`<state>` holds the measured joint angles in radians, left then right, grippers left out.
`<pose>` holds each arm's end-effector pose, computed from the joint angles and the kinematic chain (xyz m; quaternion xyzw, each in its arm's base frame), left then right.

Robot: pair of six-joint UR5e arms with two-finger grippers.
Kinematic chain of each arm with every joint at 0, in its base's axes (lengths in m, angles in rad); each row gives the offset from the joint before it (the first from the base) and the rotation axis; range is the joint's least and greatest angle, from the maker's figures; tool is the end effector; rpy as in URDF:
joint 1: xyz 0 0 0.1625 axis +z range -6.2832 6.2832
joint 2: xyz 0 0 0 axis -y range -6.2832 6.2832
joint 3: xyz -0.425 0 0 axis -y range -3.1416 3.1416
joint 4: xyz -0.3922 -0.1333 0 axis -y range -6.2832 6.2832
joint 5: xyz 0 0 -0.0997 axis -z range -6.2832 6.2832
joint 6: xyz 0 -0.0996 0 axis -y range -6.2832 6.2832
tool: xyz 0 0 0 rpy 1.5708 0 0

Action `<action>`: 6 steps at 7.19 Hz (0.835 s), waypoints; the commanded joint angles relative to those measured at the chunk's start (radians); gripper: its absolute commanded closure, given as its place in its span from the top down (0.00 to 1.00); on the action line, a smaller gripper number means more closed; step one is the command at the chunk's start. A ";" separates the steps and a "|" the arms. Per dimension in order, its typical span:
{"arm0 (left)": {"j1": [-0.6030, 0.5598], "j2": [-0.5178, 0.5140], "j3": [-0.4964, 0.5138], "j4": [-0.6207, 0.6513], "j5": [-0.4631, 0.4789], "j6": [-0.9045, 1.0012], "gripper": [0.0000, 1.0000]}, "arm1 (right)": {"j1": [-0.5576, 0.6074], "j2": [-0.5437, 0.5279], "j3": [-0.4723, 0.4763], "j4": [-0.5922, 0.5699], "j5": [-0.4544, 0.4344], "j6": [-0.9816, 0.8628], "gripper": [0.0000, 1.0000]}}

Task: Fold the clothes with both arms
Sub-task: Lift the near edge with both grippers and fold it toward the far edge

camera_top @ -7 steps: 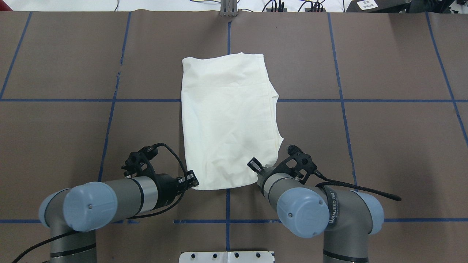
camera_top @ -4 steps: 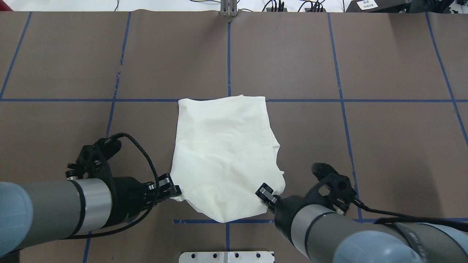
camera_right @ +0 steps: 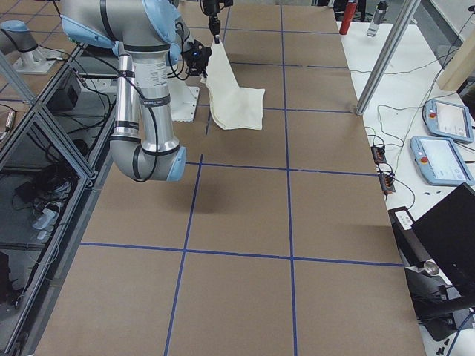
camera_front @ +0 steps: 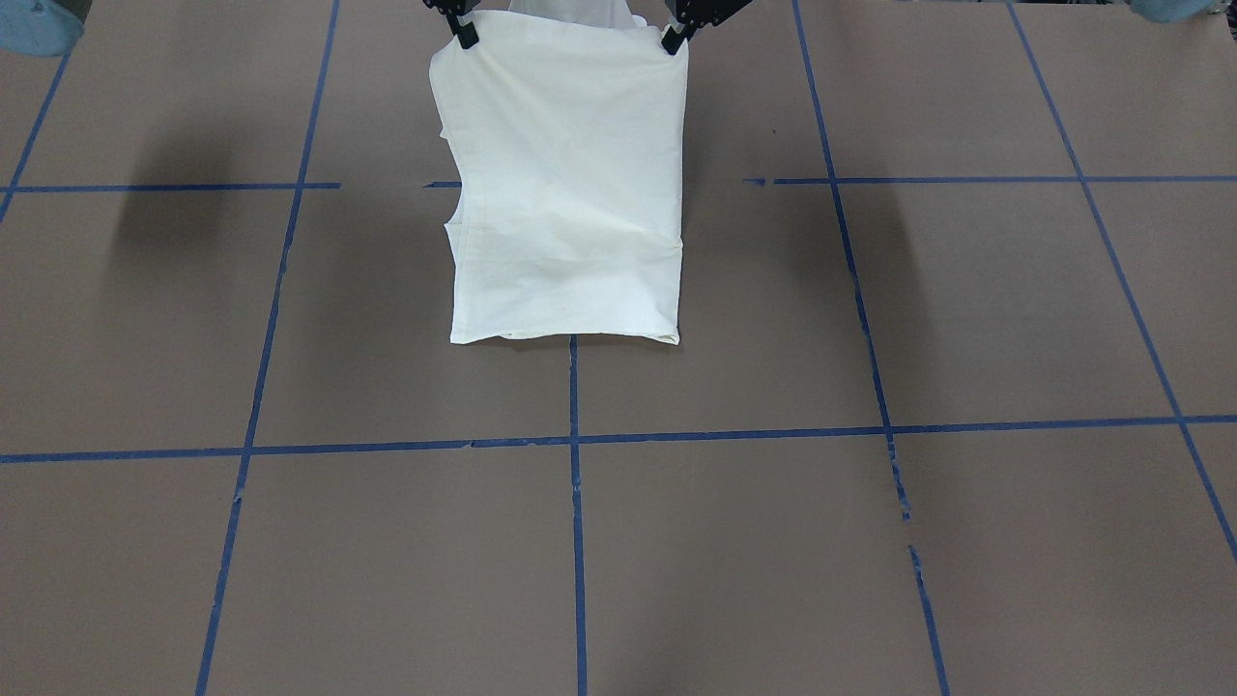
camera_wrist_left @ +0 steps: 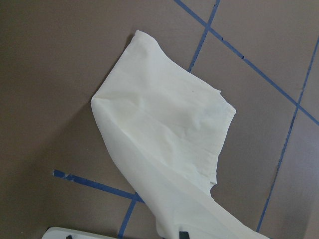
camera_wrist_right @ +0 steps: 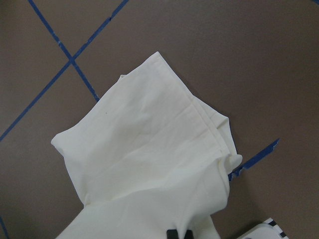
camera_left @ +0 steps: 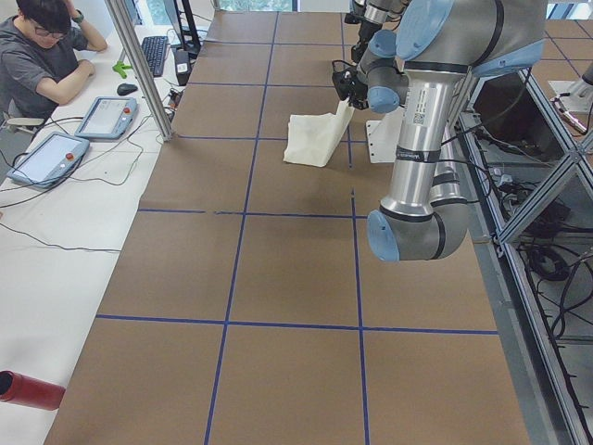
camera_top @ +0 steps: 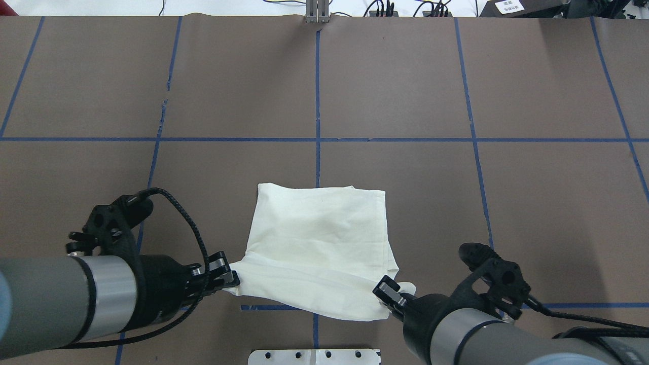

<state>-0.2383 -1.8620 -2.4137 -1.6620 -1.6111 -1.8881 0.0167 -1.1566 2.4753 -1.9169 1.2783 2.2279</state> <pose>0.3730 -0.2237 0.1541 -0.0392 0.5738 -0.2132 0.7898 -0.4011 -0.1687 0.1431 -0.0232 -0.4794 0.3534 0.8029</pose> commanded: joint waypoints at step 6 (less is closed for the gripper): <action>-0.107 -0.148 0.324 -0.005 0.007 0.095 0.00 | 0.196 0.064 -0.409 0.219 0.009 -0.114 0.00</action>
<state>-0.3230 -1.9571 -2.1664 -1.6658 -1.6047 -1.8078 0.1781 -1.0929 2.1136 -1.7325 1.2849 2.1363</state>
